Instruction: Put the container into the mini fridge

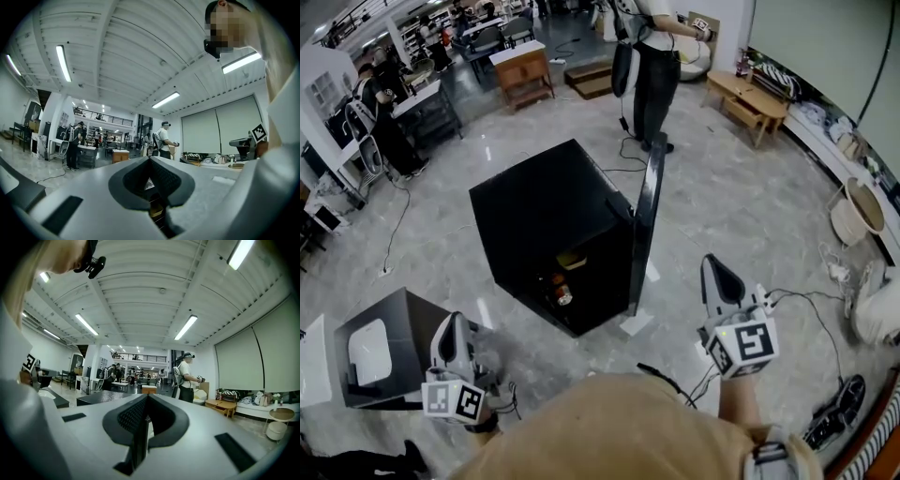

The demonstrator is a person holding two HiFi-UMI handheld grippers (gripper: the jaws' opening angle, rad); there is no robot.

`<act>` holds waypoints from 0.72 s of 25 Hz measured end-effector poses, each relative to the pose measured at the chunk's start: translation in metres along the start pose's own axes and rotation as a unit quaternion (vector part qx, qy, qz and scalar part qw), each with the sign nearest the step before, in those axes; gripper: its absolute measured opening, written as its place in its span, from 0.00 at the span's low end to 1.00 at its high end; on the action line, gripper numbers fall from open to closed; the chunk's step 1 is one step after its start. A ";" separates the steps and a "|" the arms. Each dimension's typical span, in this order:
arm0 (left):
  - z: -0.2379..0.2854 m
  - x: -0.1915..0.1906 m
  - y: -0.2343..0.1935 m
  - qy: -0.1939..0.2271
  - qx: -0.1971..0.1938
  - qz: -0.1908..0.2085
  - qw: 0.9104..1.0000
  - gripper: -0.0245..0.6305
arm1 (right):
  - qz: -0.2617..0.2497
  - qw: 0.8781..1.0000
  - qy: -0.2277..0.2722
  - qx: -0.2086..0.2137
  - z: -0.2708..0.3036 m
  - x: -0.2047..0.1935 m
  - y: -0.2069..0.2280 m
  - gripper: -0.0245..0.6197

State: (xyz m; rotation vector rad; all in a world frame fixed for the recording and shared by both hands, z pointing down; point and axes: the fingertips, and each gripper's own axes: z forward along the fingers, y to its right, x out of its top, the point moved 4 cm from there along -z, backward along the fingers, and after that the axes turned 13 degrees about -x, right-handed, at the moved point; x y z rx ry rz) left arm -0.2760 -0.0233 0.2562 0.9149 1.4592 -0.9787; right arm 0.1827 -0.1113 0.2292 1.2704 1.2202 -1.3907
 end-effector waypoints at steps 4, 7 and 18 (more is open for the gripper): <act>0.010 -0.003 0.001 0.001 -0.002 -0.008 1.000 0.04 | 0.002 1.000 -0.005 -0.002 0.009 0.000 0.003 0.04; 0.014 -0.003 0.002 0.001 -0.007 -0.008 1.000 0.04 | 0.006 1.000 -0.004 0.000 0.009 0.001 0.003 0.04; 0.023 -0.007 -0.006 0.006 -0.016 -0.012 1.000 0.04 | -0.005 1.000 -0.005 -0.003 0.013 0.001 -0.002 0.04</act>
